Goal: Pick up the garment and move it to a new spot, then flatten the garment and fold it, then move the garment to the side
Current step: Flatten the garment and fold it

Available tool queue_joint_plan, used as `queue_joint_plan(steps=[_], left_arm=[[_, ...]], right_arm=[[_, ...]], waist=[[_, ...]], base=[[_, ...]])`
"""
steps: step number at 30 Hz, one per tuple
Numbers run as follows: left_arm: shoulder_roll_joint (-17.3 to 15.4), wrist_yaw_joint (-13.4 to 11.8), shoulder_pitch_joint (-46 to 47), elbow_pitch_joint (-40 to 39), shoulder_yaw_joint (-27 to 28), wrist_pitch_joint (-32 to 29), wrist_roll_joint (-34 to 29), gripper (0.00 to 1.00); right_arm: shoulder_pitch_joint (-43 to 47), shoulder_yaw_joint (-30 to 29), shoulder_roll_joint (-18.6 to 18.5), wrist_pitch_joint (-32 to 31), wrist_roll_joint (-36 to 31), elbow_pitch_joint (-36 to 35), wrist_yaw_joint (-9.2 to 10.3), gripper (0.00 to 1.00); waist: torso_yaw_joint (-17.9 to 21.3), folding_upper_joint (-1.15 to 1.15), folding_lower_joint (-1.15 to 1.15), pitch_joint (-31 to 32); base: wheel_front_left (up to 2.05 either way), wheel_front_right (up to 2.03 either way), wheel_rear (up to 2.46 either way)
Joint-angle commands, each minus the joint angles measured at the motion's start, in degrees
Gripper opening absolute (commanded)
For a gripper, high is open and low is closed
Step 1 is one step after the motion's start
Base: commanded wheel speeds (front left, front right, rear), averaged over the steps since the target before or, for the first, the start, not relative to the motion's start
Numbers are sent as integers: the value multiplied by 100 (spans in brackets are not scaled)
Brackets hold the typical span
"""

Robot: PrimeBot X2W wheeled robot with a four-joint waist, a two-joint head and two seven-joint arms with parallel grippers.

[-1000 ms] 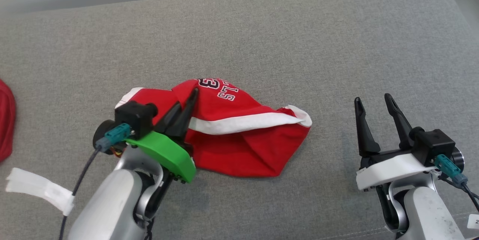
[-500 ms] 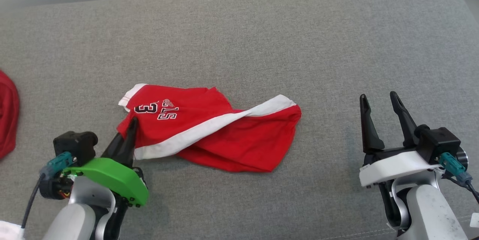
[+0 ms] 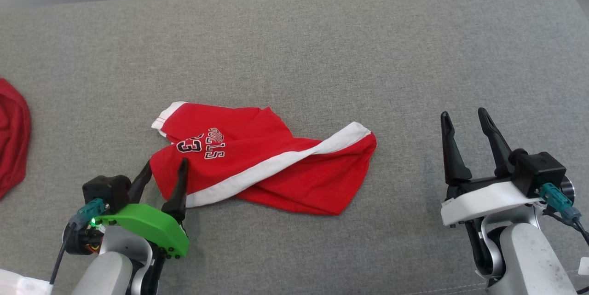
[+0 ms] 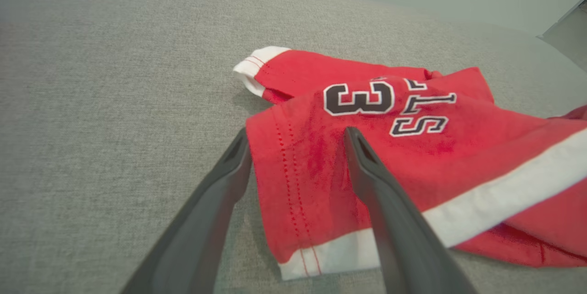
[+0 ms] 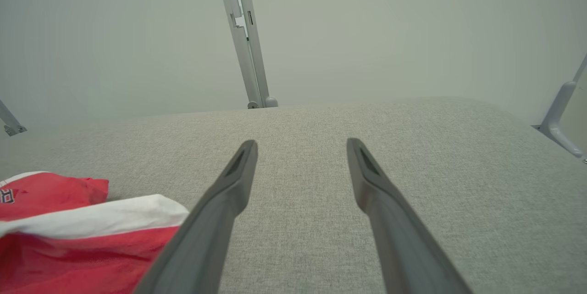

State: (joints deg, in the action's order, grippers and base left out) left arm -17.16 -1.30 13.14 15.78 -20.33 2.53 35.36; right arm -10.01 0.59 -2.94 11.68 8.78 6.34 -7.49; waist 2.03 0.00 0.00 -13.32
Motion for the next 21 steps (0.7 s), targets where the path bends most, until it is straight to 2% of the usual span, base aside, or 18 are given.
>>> queue_joint_plan(steps=[1,7,13,21], left_arm=[[-63,-54,94,26,21,62,-72,100],[-182,-428,199,-133,165,656,-482,100],[-206,-753,155,-700,320,1150,-899,100],[-150,-915,-301,-1508,443,1256,-1234,100]], right_arm=[[-18,-14,-8,-6,-47,-23,0,100],[-33,-67,-51,-10,-113,-62,0,100],[-12,-102,-104,-46,-154,-81,0,100],[179,-87,-139,-128,-173,-137,0,100]], waist=[[-9,0,0,11],[-53,0,0,86],[-99,0,0,246],[-145,0,0,430]], base=[[0,0,0],[0,0,0],[0,0,0],[0,0,0]])
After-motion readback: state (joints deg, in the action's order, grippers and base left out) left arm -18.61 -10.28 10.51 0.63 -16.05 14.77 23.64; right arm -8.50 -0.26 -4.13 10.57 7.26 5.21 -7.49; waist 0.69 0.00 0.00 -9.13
